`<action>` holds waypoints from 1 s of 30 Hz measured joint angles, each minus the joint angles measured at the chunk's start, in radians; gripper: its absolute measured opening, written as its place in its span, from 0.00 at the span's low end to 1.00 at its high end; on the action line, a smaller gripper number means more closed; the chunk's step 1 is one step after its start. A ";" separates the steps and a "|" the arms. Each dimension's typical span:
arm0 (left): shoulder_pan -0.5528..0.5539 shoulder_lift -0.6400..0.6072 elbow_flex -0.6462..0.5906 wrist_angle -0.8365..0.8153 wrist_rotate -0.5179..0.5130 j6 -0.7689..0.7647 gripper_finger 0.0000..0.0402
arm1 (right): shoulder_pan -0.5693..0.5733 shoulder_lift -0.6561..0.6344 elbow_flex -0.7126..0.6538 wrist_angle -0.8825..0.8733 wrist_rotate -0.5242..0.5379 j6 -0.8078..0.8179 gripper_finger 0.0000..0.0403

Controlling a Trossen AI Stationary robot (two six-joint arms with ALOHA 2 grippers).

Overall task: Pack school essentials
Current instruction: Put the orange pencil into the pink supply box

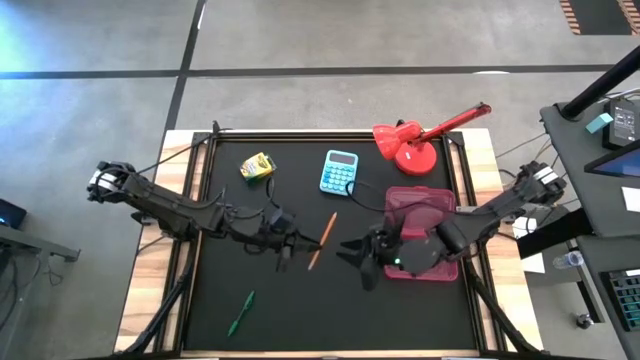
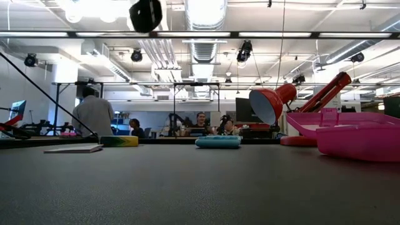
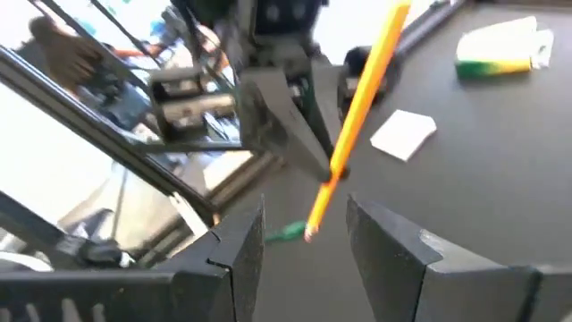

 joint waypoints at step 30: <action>0.002 0.004 0.027 0.174 -0.082 0.038 0.03 | -0.128 -0.003 0.000 0.219 0.007 -0.165 0.37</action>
